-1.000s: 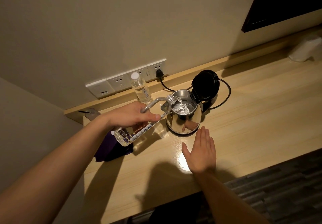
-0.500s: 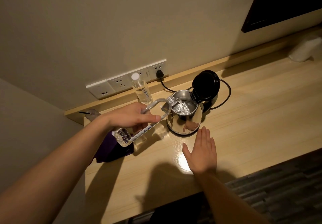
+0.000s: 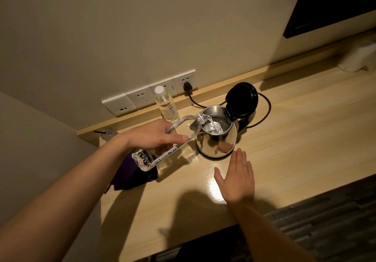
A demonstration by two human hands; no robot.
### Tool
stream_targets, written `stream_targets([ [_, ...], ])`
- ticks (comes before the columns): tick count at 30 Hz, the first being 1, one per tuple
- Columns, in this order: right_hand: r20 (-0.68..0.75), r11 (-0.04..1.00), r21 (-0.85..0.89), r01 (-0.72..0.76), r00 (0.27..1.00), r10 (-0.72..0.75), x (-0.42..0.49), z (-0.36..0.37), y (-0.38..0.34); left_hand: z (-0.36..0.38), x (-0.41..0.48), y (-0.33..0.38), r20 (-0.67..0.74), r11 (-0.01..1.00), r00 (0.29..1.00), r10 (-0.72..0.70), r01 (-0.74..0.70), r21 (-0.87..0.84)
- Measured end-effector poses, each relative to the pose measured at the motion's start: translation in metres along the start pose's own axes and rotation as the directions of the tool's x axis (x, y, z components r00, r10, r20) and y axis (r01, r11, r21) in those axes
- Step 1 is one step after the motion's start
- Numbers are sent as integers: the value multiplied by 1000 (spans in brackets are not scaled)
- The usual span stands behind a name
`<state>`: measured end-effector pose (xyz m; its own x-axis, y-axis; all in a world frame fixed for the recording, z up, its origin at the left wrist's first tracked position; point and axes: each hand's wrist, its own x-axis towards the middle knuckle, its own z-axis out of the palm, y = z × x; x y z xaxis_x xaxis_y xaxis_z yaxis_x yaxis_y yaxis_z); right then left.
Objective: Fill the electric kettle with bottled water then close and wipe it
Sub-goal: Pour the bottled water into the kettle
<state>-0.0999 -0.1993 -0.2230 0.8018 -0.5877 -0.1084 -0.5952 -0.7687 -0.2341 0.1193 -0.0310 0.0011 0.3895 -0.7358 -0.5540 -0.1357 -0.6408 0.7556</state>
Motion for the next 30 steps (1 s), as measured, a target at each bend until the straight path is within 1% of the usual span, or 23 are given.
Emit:
stream_targets([
  [10, 9, 1000, 8, 2, 1000, -2, 0, 1, 1, 0, -1, 4, -13, 1000, 1000, -1, 1, 28],
  [17, 15, 1000, 3, 0, 1000, 0, 0, 0, 0, -4, -1, 5, 5, 999, 1000, 1, -2, 54],
  [30, 4, 1000, 6, 5, 1000, -5, 0, -1, 1, -6, 0, 5, 4, 998, 1000, -14, 13, 58],
])
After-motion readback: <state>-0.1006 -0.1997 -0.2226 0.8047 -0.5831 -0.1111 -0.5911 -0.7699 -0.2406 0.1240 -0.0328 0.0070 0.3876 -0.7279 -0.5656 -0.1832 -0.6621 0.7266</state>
